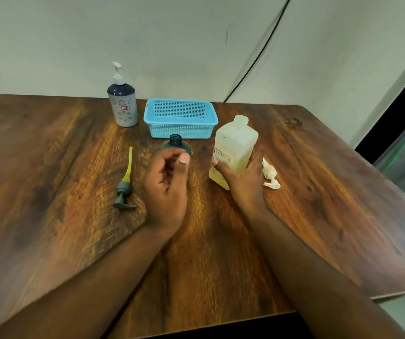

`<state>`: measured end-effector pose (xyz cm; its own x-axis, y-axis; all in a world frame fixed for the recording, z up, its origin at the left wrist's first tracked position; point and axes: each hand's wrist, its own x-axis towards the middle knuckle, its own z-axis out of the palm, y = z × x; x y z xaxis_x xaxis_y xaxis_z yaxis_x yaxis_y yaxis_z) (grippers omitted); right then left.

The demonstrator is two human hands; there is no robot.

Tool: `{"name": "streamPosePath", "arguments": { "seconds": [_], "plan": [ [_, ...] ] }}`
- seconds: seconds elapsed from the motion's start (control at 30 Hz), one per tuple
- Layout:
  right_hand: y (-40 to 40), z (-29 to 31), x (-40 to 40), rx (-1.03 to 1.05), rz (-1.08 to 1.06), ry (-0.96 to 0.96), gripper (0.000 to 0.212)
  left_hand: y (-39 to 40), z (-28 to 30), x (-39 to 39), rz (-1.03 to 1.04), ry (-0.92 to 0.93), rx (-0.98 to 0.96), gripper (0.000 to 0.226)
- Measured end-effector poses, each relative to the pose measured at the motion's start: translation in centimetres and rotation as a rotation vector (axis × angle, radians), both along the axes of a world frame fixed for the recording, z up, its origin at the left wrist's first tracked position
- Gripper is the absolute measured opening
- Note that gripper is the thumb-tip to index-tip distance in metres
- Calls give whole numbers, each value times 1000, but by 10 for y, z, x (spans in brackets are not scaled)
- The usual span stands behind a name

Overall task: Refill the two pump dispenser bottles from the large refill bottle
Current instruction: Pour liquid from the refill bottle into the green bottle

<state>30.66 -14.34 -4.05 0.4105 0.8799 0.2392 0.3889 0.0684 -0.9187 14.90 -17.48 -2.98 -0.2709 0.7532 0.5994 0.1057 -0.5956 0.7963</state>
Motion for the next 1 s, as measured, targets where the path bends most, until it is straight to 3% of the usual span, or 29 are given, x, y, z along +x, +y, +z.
{"name": "streamPosePath", "arguments": {
  "seconds": [0.1, 0.27, 0.37, 0.8, 1.0],
  "plan": [
    [9, 3, -7, -5, -8, 7, 106, 21, -2, -21, 170, 43, 14, 26],
    [20, 8, 3, -42, 42, 8, 86, 48, -25, -32, 6, 113, -192, 56],
    [21, 17, 11, -46, 98, -108, 88, 49, -28, -31, -107, 48, -167, 52],
    [27, 60, 33, 11, 435, -650, 87, 52, -27, -34, -157, 60, -201, 49],
    [31, 73, 31, -19, 568, -743, 94, 55, -23, -41, -210, 65, -222, 42]
  ]
}}
